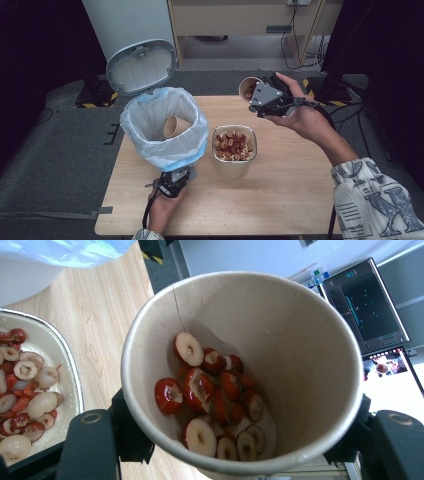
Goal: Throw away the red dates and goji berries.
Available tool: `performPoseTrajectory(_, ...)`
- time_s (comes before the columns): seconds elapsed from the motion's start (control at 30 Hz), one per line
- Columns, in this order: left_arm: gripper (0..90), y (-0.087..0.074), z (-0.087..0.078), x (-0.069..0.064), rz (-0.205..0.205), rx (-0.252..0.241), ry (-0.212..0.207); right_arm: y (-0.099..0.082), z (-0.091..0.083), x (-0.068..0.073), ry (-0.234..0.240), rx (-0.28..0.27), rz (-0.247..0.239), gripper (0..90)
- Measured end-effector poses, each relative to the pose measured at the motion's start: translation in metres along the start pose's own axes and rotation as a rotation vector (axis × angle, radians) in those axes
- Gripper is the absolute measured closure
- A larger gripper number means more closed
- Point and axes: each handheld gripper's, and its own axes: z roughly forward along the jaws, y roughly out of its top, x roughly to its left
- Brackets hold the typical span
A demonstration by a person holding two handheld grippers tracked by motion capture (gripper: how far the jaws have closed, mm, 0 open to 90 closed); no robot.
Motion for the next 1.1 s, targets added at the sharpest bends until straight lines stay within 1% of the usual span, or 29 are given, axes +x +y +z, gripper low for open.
performPoseTrajectory(0.2,89.7,-0.0001,0.0000,-0.0001,-0.004,-0.001,0.000,-0.0021,-0.0001,0.0000,0.002,-0.002,-0.004,32.1)
performPoseTrajectory(0.23,89.7,0.0013,-0.0002,0.0045,0.059,0.002,0.004,-0.0025,0.0000,-0.0002,0.002,-0.004,-0.005,32.0)
performPoseTrajectory(0.27,89.7,0.0000,0.0001,0.0003,0.000,0.000,-0.005,-0.0027,0.0002,-0.0003,0.003,-0.004,-0.005,32.1)
performPoseTrajectory(0.3,89.7,0.0000,0.0000,-0.0001,-0.003,0.000,0.001,-0.0027,0.0003,-0.0003,0.003,-0.003,-0.006,32.1)
performPoseTrajectory(0.63,89.7,0.0000,-0.0002,-0.0002,-0.003,0.002,0.003,0.0006,-0.0003,0.0007,-0.001,-0.014,-0.010,32.1)
performPoseTrajectory(0.9,89.7,-0.0001,-0.0001,-0.0002,-0.003,0.000,0.002,0.0013,-0.0005,0.0005,-0.007,-0.010,-0.018,32.5)
performPoseTrajectory(1.07,89.7,-0.0001,0.0000,-0.0002,-0.004,0.000,0.002,0.0037,-0.0030,-0.0025,-0.026,-0.010,-0.040,32.6)
performPoseTrajectory(1.1,89.7,-0.0001,-0.0001,-0.0001,-0.003,0.001,0.002,0.0058,-0.0044,-0.0038,-0.034,-0.008,-0.053,32.7)
